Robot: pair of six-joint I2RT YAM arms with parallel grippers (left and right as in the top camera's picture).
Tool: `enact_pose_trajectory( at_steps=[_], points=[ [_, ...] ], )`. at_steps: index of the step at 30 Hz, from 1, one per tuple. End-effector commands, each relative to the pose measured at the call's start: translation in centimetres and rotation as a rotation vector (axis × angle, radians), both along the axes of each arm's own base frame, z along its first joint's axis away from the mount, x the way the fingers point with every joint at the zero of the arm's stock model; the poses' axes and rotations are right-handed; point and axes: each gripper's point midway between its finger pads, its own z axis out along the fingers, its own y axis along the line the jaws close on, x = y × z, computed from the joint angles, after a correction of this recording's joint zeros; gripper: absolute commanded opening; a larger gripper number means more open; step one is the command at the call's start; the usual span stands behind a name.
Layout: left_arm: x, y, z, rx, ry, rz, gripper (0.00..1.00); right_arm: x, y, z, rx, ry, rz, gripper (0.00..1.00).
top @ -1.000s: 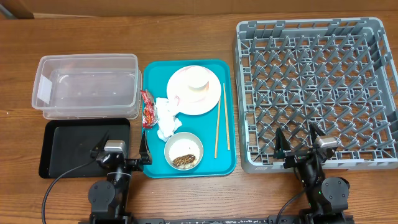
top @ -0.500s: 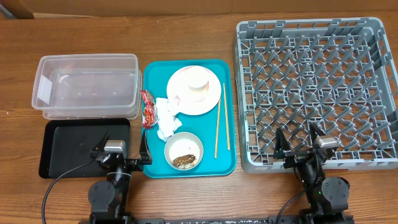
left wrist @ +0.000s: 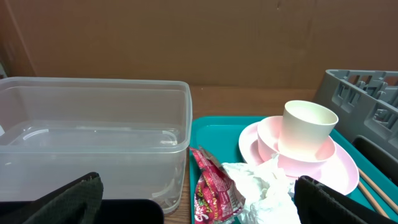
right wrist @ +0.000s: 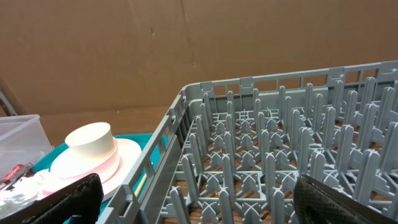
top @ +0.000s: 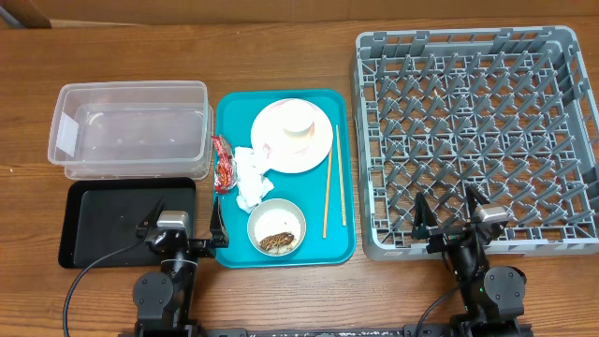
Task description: Sort waste into correct bins and load items into the dishwasher
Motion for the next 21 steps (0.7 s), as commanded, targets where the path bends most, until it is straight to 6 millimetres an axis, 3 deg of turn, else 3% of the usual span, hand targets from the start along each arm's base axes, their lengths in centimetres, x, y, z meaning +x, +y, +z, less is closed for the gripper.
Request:
enact_pose_trajectory(
  at_steps=[1, 3, 9, 21],
  points=[
    [0.0, 0.0, 0.0, 0.030, -0.006, 0.001, 1.00, 0.0, 0.0, -0.2, -0.006, -0.004, -0.002, 1.00],
    [0.0, -0.4, 0.0, -0.020, -0.003, -0.021, 1.00, 0.0, 0.0, -0.2, -0.006, -0.004, -0.002, 1.00],
    [-0.1, -0.7, 0.1, -0.395, 0.019, -0.008, 1.00, 0.0, 0.0, -0.2, -0.006, -0.004, -0.002, 1.00],
    [-0.2, -1.7, 0.2, -0.457, 0.034, -0.062, 1.00, 0.0, 0.0, -0.2, -0.007, -0.004, -0.002, 1.00]
  ],
)
